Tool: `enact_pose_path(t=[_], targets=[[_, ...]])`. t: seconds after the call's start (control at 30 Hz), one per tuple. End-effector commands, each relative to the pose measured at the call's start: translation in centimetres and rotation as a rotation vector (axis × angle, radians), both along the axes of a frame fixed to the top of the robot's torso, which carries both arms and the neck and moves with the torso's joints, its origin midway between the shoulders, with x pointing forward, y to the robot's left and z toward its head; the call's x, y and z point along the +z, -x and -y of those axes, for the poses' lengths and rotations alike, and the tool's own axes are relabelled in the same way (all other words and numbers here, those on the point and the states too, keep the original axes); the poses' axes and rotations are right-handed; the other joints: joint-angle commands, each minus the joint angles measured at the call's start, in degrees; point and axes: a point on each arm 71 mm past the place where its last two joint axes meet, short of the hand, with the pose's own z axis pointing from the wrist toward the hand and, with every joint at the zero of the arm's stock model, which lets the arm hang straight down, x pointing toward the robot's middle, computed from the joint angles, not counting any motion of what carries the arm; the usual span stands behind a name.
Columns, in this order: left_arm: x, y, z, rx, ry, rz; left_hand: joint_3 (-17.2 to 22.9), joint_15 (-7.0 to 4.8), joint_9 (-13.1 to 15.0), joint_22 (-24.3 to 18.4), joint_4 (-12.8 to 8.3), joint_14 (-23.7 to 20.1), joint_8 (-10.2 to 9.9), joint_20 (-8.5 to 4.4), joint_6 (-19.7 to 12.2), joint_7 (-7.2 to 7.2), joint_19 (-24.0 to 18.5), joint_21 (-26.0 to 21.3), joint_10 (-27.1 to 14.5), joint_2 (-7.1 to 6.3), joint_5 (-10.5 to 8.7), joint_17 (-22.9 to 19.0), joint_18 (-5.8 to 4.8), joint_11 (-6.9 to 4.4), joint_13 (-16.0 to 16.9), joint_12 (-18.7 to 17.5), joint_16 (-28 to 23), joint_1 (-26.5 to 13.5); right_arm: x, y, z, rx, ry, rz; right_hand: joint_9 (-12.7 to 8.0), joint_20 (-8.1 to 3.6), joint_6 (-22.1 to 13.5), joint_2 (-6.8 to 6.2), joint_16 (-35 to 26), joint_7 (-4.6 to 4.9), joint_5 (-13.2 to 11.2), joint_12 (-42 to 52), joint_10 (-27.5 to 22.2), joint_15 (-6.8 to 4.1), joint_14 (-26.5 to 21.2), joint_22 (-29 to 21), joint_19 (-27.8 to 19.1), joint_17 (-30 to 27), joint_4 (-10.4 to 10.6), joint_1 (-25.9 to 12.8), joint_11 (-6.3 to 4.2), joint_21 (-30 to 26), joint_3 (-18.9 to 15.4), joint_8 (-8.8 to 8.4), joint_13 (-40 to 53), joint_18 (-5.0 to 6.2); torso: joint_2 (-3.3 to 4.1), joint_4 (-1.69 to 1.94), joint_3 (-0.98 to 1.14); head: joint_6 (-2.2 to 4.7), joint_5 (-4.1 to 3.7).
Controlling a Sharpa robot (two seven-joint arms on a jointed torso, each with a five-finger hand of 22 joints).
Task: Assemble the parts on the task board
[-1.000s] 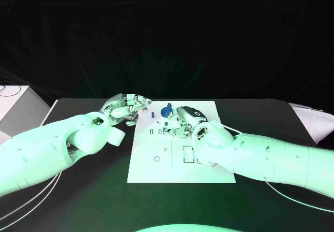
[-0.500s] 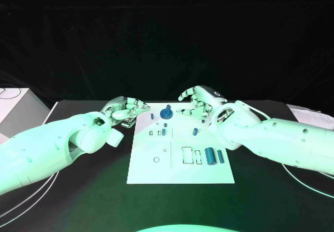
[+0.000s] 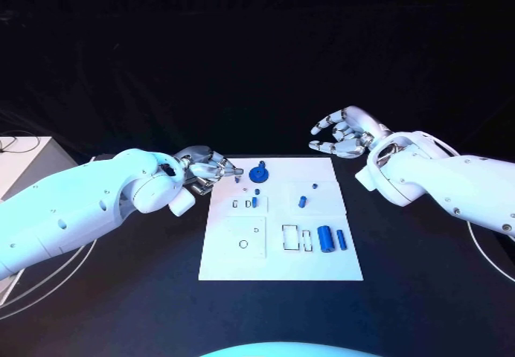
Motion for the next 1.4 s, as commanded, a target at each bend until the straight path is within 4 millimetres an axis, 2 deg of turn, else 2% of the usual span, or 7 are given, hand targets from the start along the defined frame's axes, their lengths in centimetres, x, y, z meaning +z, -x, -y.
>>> enact_pose_path(t=[0.03, 0.33, 0.77, 0.9, 1.17, 1.27, 1.4], targets=[[0.4, -0.5, 0.5, -0.072, -0.238, -0.035, 0.02, 0.33, -0.07, 11.65, 0.55, 5.95, -0.29, 0.14, -0.42, 0.1, 4.04, 0.17, -0.14, -0.24, -0.05, 15.06, -0.9, 0.32, -0.21, -0.46, 0.19, -0.93, -0.2, -0.3, 0.7, 0.022, -0.078, -0.075, 0.04, 0.09, -0.07, -0.38, -0.01, 0.22, -0.48, 0.15, 5.74, 0.28, 5.72, 12.84, 3.35, 14.06, -0.08, 0.01, 0.29, -0.5, 0.47, 0.33, 14.92, -0.12, -0.67, 0.11, 0.3, -0.17, 0.31], [1.8, -2.3, 3.2, -0.179, -0.461, -0.003, -0.97, 0.41, 0.29, 11.39, 3.82, 5.95, -0.19, 0.31, -0.43, -0.01, 3.86, 0.06, -0.2, -0.71, -0.08, 15.06, -0.83, 0.35, -0.03, -0.63, 0.19, -4.81, -0.2, -1.0, 2.4, -0.013, -0.08, -0.078, 0.0, 0.14, -0.42, -0.84, -0.28, 0.28, -0.83, -0.18, 5.42, 0.33, 5.57, 12.35, 2.74, 13.47, 0.0, -0.37, 0.36, -1.65, 0.53, 0.27, 14.6, 0.15, -1.42, 0.32, 0.44, -0.59, 0.5], [0.9, -4.8, 5.9, -0.226, -0.59, -0.039, -2.96, -0.23, 2.66, 11.69, 4.0, 5.95, 2.42, -0.22, 0.6, -0.92, 4.04, 0.15, -0.03, 1.01, -0.07, 15.06, -0.9, -0.4, 0.45, -0.62, 0.19, -9.24, -0.5, -1.2, 2.9, -0.041, -0.07, -0.083, 0.0, 0.18, -0.58, -1.11, -0.48, 0.29, -0.8, -0.37, 5.23, 0.36, 5.46, 12.01, 2.3, 13.05, 0.1, -0.69, 0.38, -2.46, 0.53, 0.27, 14.41, 0.33, -1.46, 0.31, 0.44, -0.75, 0.71], [0.5, -5.0, 6.8, -0.259, -0.622, -0.057, -3.21, -0.35, 3.36, 11.53, 3.98, 5.95, 3.15, -0.33, 0.48, -1.09, 3.94, 0.08, -0.56, 1.44, -0.07, 15.06, -0.86, -0.55, -0.38, -1.06, 0.19, -10.0, -0.6, -1.2, 2.9, -0.044, -0.067, -0.083, -0.01, 0.2, -0.68, -1.21, -0.53, 0.31, -0.58, -0.45, 5.15, 0.38, 5.43, 11.94, 2.2, 12.97, 0.13, -0.82, 0.39, -2.64, 0.57, 0.27, 14.33, 0.37, -1.32, 0.08, 0.42, -0.73, 0.65], [0.0, -5.3, 8.1, -0.306, -0.677, -0.078, -2.97, -0.92, 6.4, 11.47, 3.59, 5.95, 6.83, -0.83, 0.41, -1.85, 3.89, 0.04, -0.59, 1.52, -0.04, 15.06, -0.84, -1.21, -0.01, -1.1, 0.19, -9.77, -0.6, -1.1, 2.6, -0.039, -0.055, -0.072, -0.05, 0.25, -1.07, -1.36, -0.56, 0.35, -0.03, -0.53, 5.07, 0.42, 5.42, 11.89, 2.12, 12.91, 0.14, -1.03, 0.42, -2.81, 0.81, 0.19, 14.25, 0.4, -1.25, -0.16, 0.5, -0.82, 0.7], [-0.4, -5.3, 8.5, -0.318, -0.69, -0.086, -2.32, -1.22, 8.11, 11.51, 3.67, 5.95, 8.71, -1.1, 0.37, -2.22, 3.91, 0.05, -0.54, 1.41, -0.05, 15.06, -0.85, -1.54, 0.17, -1.13, 0.19, -9.76, -0.6, -1.1, 2.5, -0.038, -0.055, -0.07, -0.05, 0.25, -1.07, -1.36, -0.56, 0.35, -0.03, -0.53, 5.07, 0.42, 5.42, 11.89, 2.12, 12.91, 0.14, -1.03, 0.42, -2.81, 0.81, 0.19, 14.25, 0.4, -1.16, -0.19, 0.4, -0.94, 0.6], [-0.8, -5.3, 8.8, -0.329, -0.703, -0.095, -2.15, -1.28, 8.63, 11.33, 3.73, 5.95, 9.15, -1.18, 0.06, -2.26, 3.8, -0.03, -0.59, 1.34, -0.05, 15.06, -0.81, -1.59, 0.17, -1.18, 0.19, -9.91, -0.6, -1.1, 2.5, -0.038, -0.054, -0.07, -0.05, 0.25, -1.07, -1.36, -0.56, 0.35, -0.03, -0.53, 5.07, 0.42, 5.42, 11.89, 2.12, 12.91, 0.14, -1.03, 0.42, -2.81, 0.81, 0.19, 14.25, 0.4, -1.14, -0.16, 0.37, -1.13, 0.43]])
